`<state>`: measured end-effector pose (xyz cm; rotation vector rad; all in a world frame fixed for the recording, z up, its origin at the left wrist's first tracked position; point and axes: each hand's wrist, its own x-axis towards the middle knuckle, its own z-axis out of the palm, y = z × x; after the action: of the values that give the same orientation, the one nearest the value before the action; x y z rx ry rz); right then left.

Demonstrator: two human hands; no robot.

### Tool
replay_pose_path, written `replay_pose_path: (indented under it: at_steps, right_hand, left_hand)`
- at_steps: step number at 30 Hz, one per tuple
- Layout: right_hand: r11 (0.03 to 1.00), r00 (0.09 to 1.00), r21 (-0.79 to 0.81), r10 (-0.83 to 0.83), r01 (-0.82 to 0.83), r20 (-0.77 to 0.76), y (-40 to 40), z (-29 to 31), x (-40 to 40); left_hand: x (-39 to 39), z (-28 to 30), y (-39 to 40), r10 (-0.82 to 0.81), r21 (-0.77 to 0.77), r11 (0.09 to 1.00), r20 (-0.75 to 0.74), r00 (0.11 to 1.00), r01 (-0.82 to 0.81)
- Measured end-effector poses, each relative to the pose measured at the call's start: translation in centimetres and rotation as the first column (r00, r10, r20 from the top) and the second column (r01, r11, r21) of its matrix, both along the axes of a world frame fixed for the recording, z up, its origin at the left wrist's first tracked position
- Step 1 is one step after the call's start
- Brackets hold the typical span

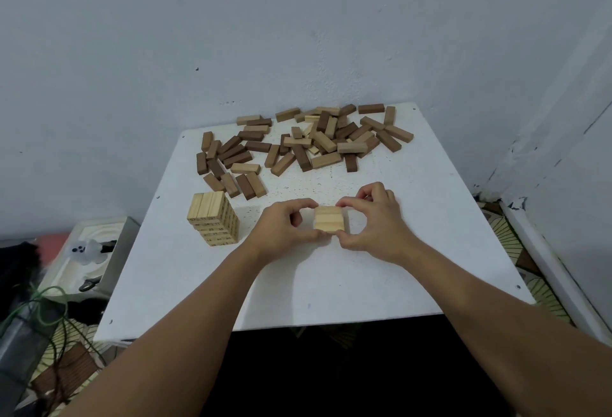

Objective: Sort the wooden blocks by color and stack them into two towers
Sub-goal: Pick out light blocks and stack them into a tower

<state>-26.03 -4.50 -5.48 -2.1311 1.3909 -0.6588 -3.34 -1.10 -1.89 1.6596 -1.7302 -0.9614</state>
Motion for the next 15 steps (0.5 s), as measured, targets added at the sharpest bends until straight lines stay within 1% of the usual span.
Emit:
replay_pose_path:
  at_steps: [3, 7, 10, 13, 15]
  right_hand:
    - [1.0, 0.997, 0.001, 0.017, -0.017, 0.073, -0.1, 1.4, 0.1]
    - [0.998, 0.99, -0.054, 0.041, -0.034, 0.135, -1.0, 4.1, 0.9]
    - [0.993, 0.975, -0.103, 0.078, -0.057, 0.207, -1.7, 6.2, 1.7]
    - [0.986, 0.965, -0.144, 0.117, -0.084, 0.236, -2.0, 8.2, 3.0]
    - [0.978, 0.96, -0.177, 0.149, -0.109, 0.237, -1.9, 9.5, 4.5]
  left_hand:
    - [0.2, 1.2, 0.0, 0.001, -0.049, 0.999, 0.025, 1.0, 0.0]
    - [0.7, 3.9, -0.4, 0.028, -0.107, 0.994, 0.041, 0.999, -0.023]
    - [1.4, 6.5, -0.6, 0.034, -0.182, 0.983, 0.072, 0.997, -0.021]
    - [3.0, 8.9, -0.6, 0.053, -0.274, 0.962, 0.141, 0.989, -0.013]
    - [4.6, 10.2, -0.3, 0.09, -0.294, 0.955, 0.139, 0.986, -0.046]
